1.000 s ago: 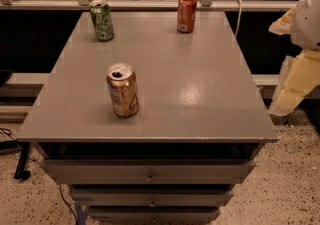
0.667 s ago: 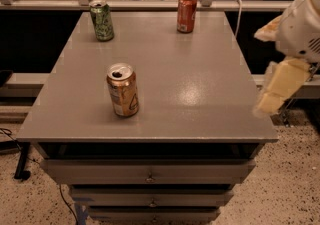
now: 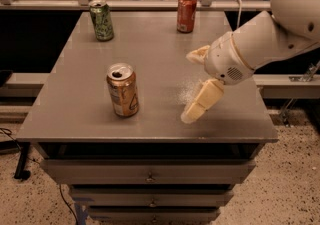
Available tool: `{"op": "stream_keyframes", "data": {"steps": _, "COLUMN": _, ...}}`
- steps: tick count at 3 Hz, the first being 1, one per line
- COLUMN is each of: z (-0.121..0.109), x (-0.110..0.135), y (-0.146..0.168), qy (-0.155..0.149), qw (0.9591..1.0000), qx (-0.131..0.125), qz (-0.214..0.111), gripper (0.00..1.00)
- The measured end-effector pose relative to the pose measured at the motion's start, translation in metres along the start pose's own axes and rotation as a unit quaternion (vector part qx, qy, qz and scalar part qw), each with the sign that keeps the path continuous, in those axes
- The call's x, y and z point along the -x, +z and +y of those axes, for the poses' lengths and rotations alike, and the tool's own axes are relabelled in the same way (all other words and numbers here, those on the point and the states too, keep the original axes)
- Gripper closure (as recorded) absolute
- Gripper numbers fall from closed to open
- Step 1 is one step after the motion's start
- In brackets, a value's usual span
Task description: Knock orange can over
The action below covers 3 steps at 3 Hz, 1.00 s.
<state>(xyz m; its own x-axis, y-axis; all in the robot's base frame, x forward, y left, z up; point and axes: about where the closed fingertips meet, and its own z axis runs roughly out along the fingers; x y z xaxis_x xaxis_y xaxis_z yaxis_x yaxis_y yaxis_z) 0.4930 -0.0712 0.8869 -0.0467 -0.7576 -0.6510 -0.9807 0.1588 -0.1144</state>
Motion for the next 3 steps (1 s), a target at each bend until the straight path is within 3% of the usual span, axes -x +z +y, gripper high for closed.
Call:
{"op": "stream_keyframes", "data": {"steps": 1, "z": -0.005, "x": 0.034, "y": 0.041, "qy": 0.000, "qw": 0.9954, "qx": 0.031, "qz": -0.091, "gripper": 0.00}}
{"op": "stream_keyframes", "data": {"steps": 2, "z": 0.002, "x": 0.061, "y": 0.064, "qy": 0.010, "qw": 0.9838, "qx": 0.063, "qz": -0.167, "gripper": 0.00}}
{"op": "stream_keyframes", "data": {"steps": 3, "z": 0.019, "x": 0.083, "y": 0.082, "qy": 0.021, "qw": 0.9686, "qx": 0.098, "qz": -0.228, "gripper": 0.00}}
